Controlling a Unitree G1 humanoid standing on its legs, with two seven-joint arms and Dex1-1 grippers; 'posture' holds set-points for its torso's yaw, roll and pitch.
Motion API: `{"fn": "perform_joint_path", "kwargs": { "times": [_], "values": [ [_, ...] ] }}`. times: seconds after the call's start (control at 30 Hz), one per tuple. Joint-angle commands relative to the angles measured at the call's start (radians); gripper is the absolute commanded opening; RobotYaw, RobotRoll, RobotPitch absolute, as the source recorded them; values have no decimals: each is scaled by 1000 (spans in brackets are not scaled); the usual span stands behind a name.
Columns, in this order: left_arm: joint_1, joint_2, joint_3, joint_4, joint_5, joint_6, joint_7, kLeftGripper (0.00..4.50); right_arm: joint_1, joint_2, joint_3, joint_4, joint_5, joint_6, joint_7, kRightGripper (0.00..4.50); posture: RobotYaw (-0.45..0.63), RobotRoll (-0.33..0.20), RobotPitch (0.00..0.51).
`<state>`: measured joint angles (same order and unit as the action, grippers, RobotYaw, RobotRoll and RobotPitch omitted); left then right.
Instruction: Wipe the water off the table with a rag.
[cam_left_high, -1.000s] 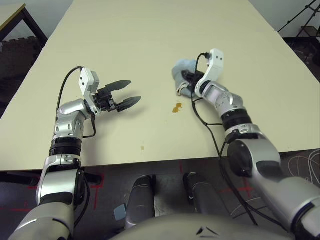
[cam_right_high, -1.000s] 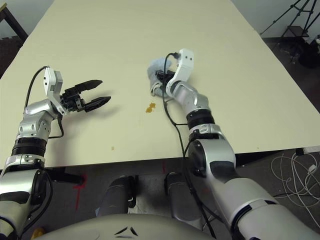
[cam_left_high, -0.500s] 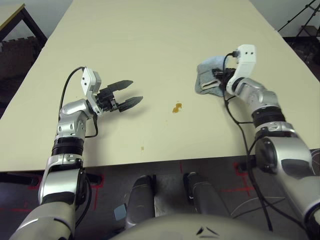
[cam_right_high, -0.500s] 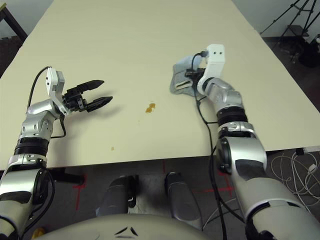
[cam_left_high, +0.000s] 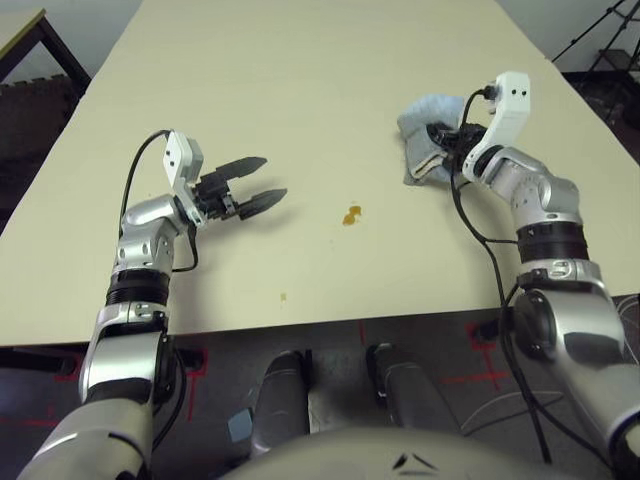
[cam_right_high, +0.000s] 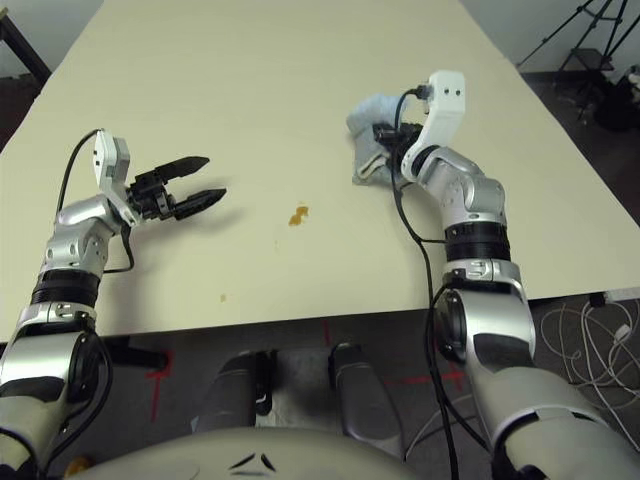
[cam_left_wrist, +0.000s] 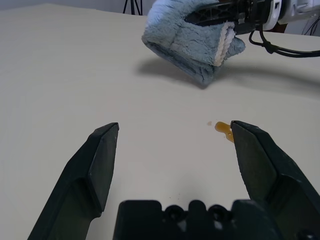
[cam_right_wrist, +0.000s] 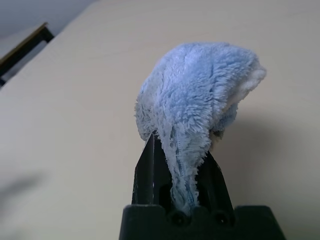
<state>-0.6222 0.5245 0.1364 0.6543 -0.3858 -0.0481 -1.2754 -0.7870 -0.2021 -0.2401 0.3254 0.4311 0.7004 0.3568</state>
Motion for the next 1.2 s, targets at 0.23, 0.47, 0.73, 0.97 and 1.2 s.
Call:
{"fn": "perform_joint_path", "kwargs": {
  "times": [0.23, 0.47, 0.73, 0.97, 1.2],
  "values": [
    [-5, 4, -6, 29, 15, -17, -16, 4500, 133, -114, 85, -164, -21, 86, 55, 18, -160, 0, 144],
    [4, 1, -5, 35, 16, -25, -14, 4500, 248, -92, 90, -326, 40, 215, 29, 18, -172, 0, 148],
    [-10, 0, -7, 47, 20, -26, -16, 4500, 289, 39, 86, -427, 109, 368, -38, 18, -174, 0, 153],
    [-2, 34, -5, 55, 21, -22, -53, 4500, 287, 120, 140, -419, 115, 400, -62, 18, -164, 0, 156],
    [18, 51, 2, 24, 7, 5, -73, 4500, 263, 186, 188, -370, 103, 387, -67, 18, -142, 0, 166]
  ]
}}
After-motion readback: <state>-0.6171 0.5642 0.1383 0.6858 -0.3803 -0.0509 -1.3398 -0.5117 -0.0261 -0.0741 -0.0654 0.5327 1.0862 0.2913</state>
